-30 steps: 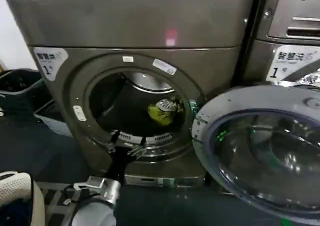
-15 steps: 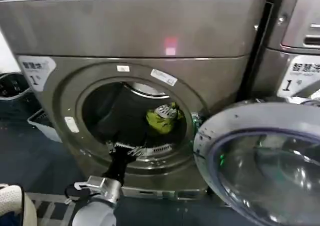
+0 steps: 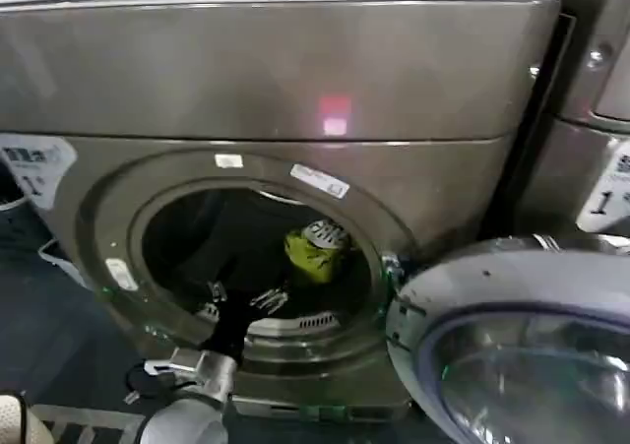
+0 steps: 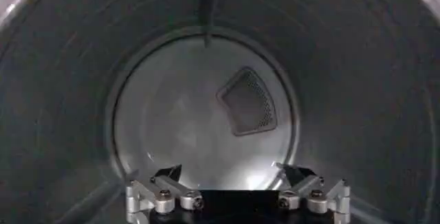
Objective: Grasp the clothes from the dryer.
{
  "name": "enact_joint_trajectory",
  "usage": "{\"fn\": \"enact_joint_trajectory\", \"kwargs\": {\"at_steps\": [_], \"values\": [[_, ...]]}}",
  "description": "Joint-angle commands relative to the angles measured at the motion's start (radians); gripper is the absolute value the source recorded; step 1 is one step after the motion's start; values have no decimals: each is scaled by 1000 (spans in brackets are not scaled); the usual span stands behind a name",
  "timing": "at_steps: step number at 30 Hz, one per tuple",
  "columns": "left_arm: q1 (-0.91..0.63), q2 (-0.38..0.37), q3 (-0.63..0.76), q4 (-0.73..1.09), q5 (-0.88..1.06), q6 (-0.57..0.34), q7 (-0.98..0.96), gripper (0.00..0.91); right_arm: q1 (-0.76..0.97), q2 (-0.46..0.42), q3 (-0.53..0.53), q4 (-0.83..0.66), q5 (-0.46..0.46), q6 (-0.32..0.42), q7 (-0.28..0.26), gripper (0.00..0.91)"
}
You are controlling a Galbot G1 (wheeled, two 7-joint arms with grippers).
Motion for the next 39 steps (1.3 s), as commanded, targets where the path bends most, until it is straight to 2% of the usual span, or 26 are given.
{"fn": "enact_joint_trajectory", "kwargs": {"at_steps": [1, 5, 8, 14, 25, 30, 35, 39], "values": [[-65, 8, -5, 42, -17, -6, 3, 907, -12, 4, 5, 7, -67, 6, -23, 907], [-223, 30, 6, 188, -46, -15, 1, 907, -34, -1, 30, 17, -104, -3, -22, 907], [-356, 18, 26, 362, -59, -21, 2, 907, -54, -1, 61, 11, -122, 1, -28, 907], [-611, -41, 70, 691, 10, -76, 5, 907, -73, 3, 96, -6, -119, 8, -32, 907], [-935, -147, 60, 1200, 64, -157, 76, 907, -75, 2, 112, -10, -113, 9, -40, 907], [-1038, -156, 58, 1353, 74, -174, 257, 907, -58, 3, 100, -10, -110, 14, -44, 907], [-1142, -149, 62, 1575, 159, -204, 542, 907, -36, 3, 82, -9, -91, 15, -49, 907], [-1243, -119, 128, 1750, 283, -281, 784, 907, -22, 1, 72, -15, -92, 18, -54, 907]]}}
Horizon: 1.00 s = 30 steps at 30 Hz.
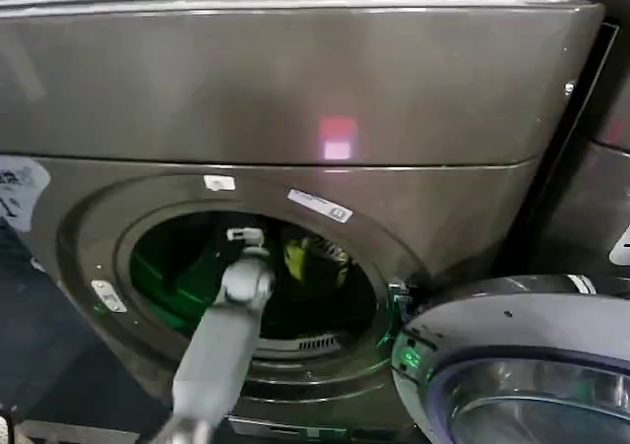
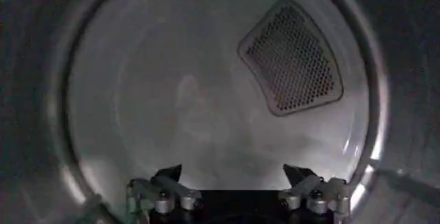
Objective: Grasp the clothes from the dryer.
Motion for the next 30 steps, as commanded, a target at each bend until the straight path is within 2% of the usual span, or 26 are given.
{"fn": "enact_joint_trajectory", "kwargs": {"at_steps": [1, 8, 13, 19, 27, 30], "values": [[-229, 26, 93, 398, 178, -90, 494, 907, 17, 1, -12, -2, 6, 1, -4, 907], [-386, 17, 174, 548, 397, -90, 713, 907, 36, -10, -28, -3, 4, 5, -8, 907], [-408, 20, 240, 592, 536, -102, 761, 907, 54, -14, -43, -1, 3, 6, -9, 907], [-427, 28, 253, 613, 690, -118, 789, 907, 72, -12, -67, 16, 3, 4, -9, 907], [-433, 45, 314, 610, 735, -138, 778, 907, 68, -12, -66, 15, 2, 5, -11, 907], [-428, 49, 326, 610, 693, -213, 780, 907, 65, -12, -64, 18, 2, 5, -12, 907]]}}
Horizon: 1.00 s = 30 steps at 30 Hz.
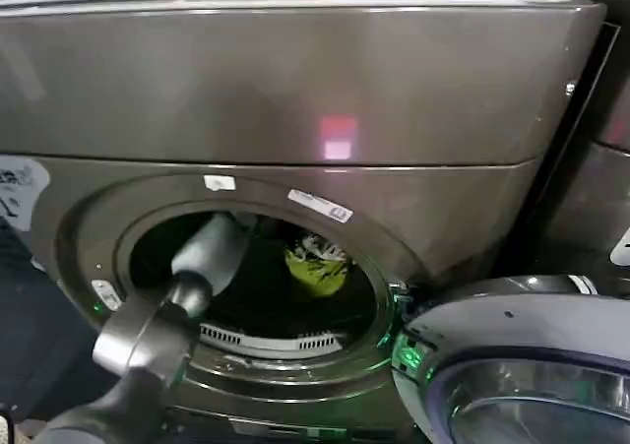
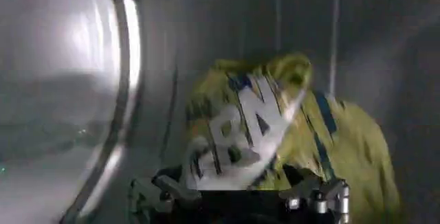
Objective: Grasp the clothes from the dryer.
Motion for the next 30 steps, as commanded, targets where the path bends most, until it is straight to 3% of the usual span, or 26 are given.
{"fn": "enact_joint_trajectory", "kwargs": {"at_steps": [1, 5, 8, 20, 21, 22, 23, 25, 30], "values": [[-6, 2, 39, 18, 14, -78, 24, 907, 1, 2, -3, 3, 0, 0, -1, 907], [26, -2, 61, 27, -86, -121, -25, 907, -9, 8, 6, 2, 1, 3, -5, 907], [51, -7, 56, 11, -118, -70, -109, 907, -12, 13, 6, 5, 1, 5, -8, 907], [116, -23, 27, 24, -87, -6, -129, 907, 1, 15, -6, 7, -2, 14, -12, 907], [122, -25, 27, 23, -85, -6, -119, 774, 3, 15, -8, 8, -2, 15, -12, 907], [123, -25, 26, 24, -84, -5, -113, 387, 4, 14, -9, 8, -2, 15, -12, 907], [124, -26, 25, 26, -84, -6, -107, 125, 8, 15, -13, 9, -3, 17, -12, 907], [125, -28, 25, 28, -77, -6, -97, 0, 11, 16, -17, 9, -5, 18, -13, 907], [124, -26, 24, 33, -72, -11, -86, 0, 18, 16, -23, 8, -8, 21, -13, 907]]}}
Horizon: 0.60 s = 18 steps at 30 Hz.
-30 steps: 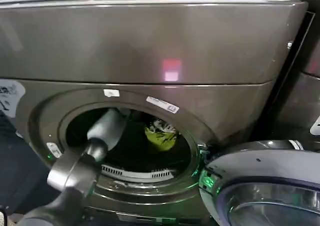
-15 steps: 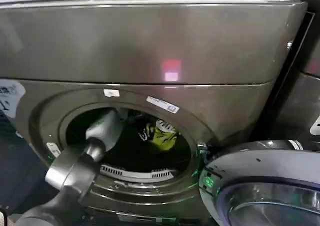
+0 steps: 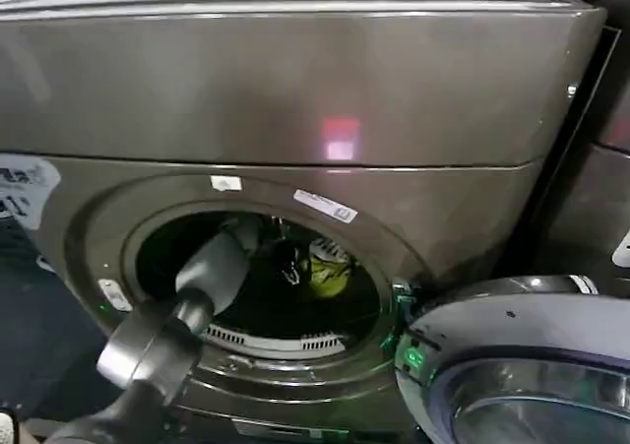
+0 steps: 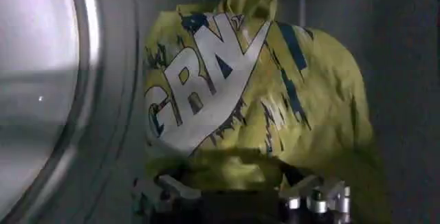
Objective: Grasp the clothes from the dryer.
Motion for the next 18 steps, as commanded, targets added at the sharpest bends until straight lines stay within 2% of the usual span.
{"fn": "enact_joint_trajectory", "kwargs": {"at_steps": [1, 7, 11, 13, 18], "values": [[13, 3, -2, 9, 11, 9, 9, 0, 8, 1, -8, -1, -3, 1, 0, 907], [12, 5, -8, 3, 3, 0, 14, 0, 12, -1, -13, -3, -18, 5, -3, 907], [34, 0, -127, -59, -32, 13, -52, 0, 9, 2, -11, -3, -18, 7, -2, 907], [68, 7, -162, -151, -95, 24, -91, 0, 10, 1, -12, -2, -18, 8, -1, 907], [126, -6, -254, -216, -301, 9, -324, 0, 20, 7, -23, 7, -16, 10, -1, 907]]}}
